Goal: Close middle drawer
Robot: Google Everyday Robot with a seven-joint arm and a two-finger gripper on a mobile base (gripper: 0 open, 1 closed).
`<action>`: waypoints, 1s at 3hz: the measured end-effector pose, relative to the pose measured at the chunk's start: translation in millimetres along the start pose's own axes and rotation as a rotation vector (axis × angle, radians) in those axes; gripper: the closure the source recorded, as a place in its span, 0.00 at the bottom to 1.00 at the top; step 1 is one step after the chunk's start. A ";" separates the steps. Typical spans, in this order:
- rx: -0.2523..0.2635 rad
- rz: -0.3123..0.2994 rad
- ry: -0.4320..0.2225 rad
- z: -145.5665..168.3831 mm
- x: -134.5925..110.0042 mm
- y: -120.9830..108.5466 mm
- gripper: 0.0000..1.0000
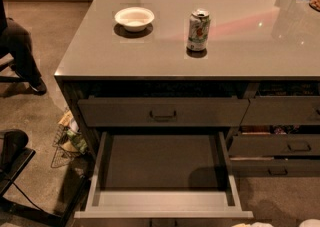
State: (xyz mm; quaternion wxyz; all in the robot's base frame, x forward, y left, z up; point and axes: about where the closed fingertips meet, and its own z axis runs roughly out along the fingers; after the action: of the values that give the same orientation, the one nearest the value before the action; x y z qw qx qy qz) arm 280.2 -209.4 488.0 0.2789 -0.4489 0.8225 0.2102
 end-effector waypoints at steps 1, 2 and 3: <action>-0.018 -0.032 -0.091 29.2 20.6 -31.8 1.00; -0.046 -0.064 -0.200 60.8 33.9 -58.3 1.00; -0.071 -0.078 -0.255 83.4 39.9 -71.2 1.00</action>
Offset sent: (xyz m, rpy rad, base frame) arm 0.0797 -0.0190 -0.1205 0.3044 -0.1747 0.0931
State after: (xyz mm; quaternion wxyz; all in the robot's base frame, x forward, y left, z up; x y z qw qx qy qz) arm 346.1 -220.6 392.3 0.3732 -0.4597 0.7543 0.2836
